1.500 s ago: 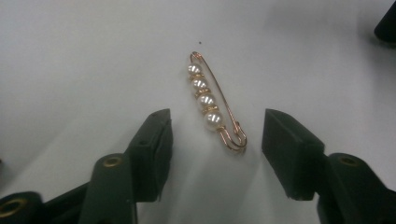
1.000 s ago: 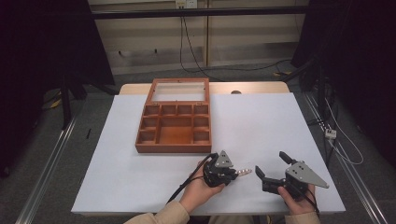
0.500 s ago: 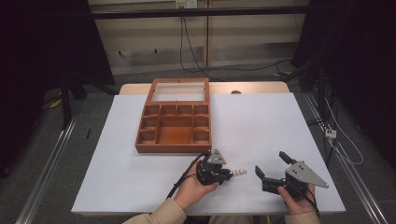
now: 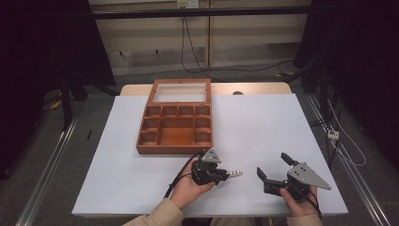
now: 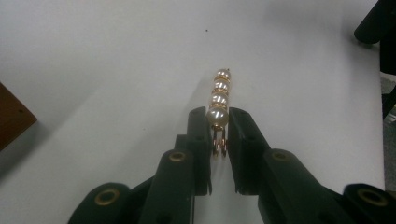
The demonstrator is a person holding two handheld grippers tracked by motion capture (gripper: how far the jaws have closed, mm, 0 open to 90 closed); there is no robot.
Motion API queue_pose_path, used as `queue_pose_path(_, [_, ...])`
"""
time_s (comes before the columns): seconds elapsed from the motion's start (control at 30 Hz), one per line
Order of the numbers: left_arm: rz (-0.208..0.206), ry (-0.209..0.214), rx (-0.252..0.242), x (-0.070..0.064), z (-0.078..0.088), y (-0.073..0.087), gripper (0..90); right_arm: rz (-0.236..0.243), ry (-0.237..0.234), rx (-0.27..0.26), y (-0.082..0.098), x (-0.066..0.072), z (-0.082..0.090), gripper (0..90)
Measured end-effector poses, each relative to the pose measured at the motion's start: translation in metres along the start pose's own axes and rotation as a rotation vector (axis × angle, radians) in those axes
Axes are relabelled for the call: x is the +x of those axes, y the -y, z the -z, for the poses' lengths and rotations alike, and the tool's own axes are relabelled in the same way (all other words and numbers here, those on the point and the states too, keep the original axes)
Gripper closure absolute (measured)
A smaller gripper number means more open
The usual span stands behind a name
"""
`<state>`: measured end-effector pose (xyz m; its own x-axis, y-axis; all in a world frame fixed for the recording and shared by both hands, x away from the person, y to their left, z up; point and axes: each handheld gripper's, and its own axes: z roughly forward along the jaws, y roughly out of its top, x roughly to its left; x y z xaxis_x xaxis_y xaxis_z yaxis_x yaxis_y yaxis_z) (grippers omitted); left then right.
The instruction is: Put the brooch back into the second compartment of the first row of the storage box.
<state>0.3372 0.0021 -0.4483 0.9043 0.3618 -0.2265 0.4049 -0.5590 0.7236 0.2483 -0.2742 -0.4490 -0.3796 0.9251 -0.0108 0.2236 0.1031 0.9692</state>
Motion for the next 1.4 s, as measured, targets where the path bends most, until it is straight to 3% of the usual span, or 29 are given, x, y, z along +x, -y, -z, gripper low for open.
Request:
queue_pose_path(0.07, [0.002,-0.017,0.005,0.000,0.002,-0.001,79.7,0.000,0.000,0.000,0.000,0.000,0.000,1.2])
queue_pose_path(0.1, [0.004,0.006,-0.003,0.002,0.003,-0.001,79.7,0.000,0.000,-0.001,0.000,0.000,0.000,1.2])
queue_pose_path(0.5, [0.019,0.015,-0.008,0.007,0.017,-0.006,79.7,0.002,-0.003,-0.002,0.000,0.001,0.000,1.1])
queue_pose_path(0.53, [0.021,-0.008,-0.004,0.006,0.019,-0.007,79.7,0.002,-0.003,-0.002,0.000,0.001,0.000,1.1])
queue_pose_path(0.57, [0.023,0.013,-0.012,0.008,0.020,-0.007,79.7,0.002,-0.004,-0.002,-0.001,0.001,0.000,1.2])
queue_pose_path(0.7, [0.033,0.009,-0.020,0.011,0.027,-0.009,79.8,0.002,-0.002,-0.002,0.000,0.001,0.000,1.1])
queue_pose_path(0.73, [0.036,-0.009,-0.019,0.011,0.028,-0.010,79.7,0.002,-0.004,-0.002,-0.001,0.001,0.000,1.2])
queue_pose_path(0.77, [0.036,0.008,-0.025,0.013,0.029,-0.010,79.7,0.003,-0.001,-0.003,-0.001,0.001,0.000,1.2])
queue_pose_path(1.27, [0.063,0.011,-0.051,0.018,0.039,-0.012,79.7,0.002,-0.004,-0.004,-0.001,0.001,0.000,1.2])
queue_pose_path(1.3, [0.066,-0.005,-0.051,0.017,0.039,-0.012,79.7,0.002,-0.004,-0.004,-0.001,0.001,0.000,1.2])
queue_pose_path(1.4, [0.062,0.013,-0.060,0.019,0.042,-0.014,79.7,0.000,-0.004,-0.004,-0.001,0.001,0.000,1.2])
